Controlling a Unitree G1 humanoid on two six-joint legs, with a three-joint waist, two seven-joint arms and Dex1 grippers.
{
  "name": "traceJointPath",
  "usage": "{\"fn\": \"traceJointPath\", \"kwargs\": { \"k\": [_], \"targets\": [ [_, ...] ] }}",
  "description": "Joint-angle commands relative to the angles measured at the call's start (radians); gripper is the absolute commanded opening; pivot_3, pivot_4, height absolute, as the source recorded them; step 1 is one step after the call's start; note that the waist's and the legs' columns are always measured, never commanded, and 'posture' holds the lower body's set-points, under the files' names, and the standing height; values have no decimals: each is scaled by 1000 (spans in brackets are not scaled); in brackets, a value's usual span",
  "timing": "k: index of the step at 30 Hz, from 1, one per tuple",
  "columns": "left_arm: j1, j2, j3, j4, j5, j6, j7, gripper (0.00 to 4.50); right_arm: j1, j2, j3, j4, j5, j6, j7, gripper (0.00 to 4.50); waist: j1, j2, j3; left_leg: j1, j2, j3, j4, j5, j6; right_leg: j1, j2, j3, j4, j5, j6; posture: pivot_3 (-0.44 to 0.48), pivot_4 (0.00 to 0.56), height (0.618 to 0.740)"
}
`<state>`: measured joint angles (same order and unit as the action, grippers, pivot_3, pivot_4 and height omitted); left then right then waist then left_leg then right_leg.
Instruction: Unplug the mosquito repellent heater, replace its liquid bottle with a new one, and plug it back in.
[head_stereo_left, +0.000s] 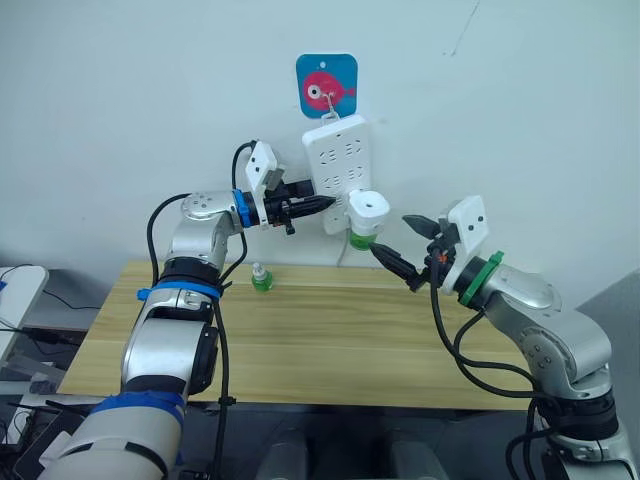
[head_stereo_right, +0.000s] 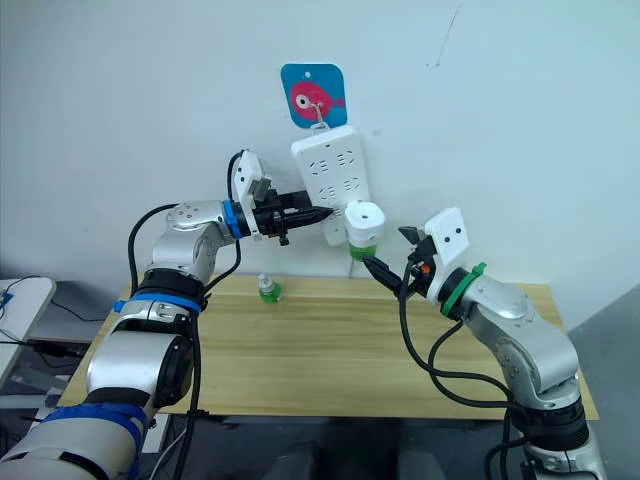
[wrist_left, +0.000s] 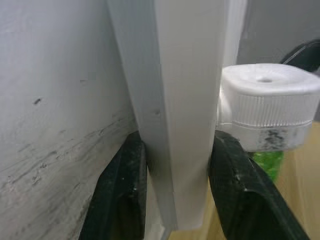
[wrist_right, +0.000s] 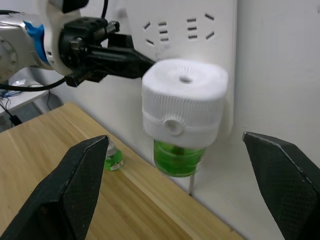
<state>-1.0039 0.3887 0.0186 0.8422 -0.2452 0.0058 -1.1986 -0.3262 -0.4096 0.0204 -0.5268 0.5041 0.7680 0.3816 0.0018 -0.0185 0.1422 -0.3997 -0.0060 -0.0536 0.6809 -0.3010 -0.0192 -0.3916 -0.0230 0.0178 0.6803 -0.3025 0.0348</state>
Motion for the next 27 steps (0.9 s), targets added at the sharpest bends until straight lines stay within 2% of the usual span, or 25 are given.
{"fn": "traceJointPath", "kwargs": {
  "k": [1,9,15,24,27],
  "targets": [
    [-21,-28,-3,-54,-5,1,6,1347,9,24,-5,-49,-16,-13,-42,4500,0,0,5,0,0,0,0,1,0,1,0,0,0,0,0,-8,168,740],
    [-9,-44,-5,-93,3,29,15,1347,-30,95,42,-24,-92,-2,-136,4500,1,0,13,0,-2,-4,1,4,-1,2,-1,-3,1,0,0,-17,172,740],
    [5,-46,-6,-118,3,44,20,1347,-115,212,80,37,-159,-17,-228,4500,0,0,14,0,-2,-6,0,5,-3,2,-1,-4,1,0,0,-19,174,740],
    [25,-53,-8,-149,5,58,34,1347,-172,281,106,132,-264,-81,-271,4500,0,0,14,0,-3,-7,0,7,-7,2,-2,-4,1,0,0,-15,174,740],
    [26,-48,-6,-143,10,51,39,1347,-169,283,104,139,-267,-101,-256,3628,0,0,14,0,-3,-7,0,7,-7,2,-2,-4,1,0,0,-15,174,740]
  ]
}}
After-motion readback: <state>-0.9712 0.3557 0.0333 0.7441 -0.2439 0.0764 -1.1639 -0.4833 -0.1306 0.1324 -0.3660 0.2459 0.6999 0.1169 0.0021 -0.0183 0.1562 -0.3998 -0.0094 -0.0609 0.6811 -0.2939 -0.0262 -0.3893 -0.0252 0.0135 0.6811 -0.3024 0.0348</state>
